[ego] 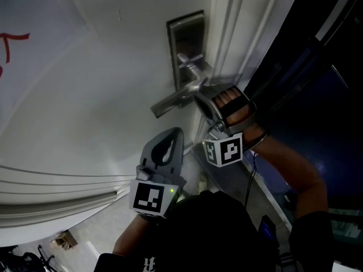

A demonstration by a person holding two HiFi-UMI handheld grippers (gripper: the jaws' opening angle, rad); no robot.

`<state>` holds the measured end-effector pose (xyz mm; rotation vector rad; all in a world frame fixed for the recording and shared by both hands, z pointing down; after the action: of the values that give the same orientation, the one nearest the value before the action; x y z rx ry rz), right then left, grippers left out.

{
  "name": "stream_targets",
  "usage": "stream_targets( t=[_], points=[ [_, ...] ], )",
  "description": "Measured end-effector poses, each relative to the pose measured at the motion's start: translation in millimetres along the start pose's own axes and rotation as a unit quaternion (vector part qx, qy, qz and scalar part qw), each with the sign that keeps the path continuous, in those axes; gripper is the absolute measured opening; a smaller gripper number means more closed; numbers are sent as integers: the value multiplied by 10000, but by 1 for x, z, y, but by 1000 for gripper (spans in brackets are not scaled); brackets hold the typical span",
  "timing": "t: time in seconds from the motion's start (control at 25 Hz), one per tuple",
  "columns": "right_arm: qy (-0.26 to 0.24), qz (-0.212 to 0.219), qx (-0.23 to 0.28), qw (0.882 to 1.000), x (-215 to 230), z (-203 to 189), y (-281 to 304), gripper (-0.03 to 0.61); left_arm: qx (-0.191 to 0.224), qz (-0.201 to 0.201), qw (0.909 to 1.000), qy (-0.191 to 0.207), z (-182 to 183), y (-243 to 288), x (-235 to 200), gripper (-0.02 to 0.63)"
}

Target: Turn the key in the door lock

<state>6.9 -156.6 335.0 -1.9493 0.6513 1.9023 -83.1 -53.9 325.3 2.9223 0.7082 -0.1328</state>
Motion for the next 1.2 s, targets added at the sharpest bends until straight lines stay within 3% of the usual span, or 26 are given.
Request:
stream_targets(
  t=[0.24,0.36,0.44,0.6,0.76,0.88,0.96,1.04,1.2],
  points=[
    [1343,148,-37,9908,6,-1,1,22,-12,1,10000,-3,0,-1,-1,8],
    [2188,215,-25,9755,9,-2,1,21,-16,-5,10000,4,-1,-1,-2,8],
    [2895,285,-4,9567,11,-4,1,21,-18,-4,10000,9,-1,-1,-2,8],
    [4180,383,62,9076,14,-9,1,20,-27,-10,10000,27,-1,-1,-1,8],
    [5356,493,212,8427,14,-14,2,20,-31,-21,10000,49,-1,-1,0,8],
    [6265,677,351,7757,13,-21,3,21,-34,-29,10000,67,0,-1,0,8],
    [6961,862,484,7111,12,-27,3,21,-36,-35,10000,74,0,-1,1,8],
    [7691,1085,637,6266,9,-34,5,21,-26,-41,10000,78,0,0,1,8],
    [8868,1456,915,4289,1,-44,8,23,-26,-53,10000,77,1,0,2,8]
  ],
)
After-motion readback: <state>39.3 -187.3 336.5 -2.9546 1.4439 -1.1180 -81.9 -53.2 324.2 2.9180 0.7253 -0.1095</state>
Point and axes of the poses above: the fingertips, and each gripper's own axes: y forward along the fingers, x to its right, z out of its top, the point moved 7 cm from there along -y, backward along the fingers, and after that the axes turned 4 degrees about -x, right-handed, at the moved point
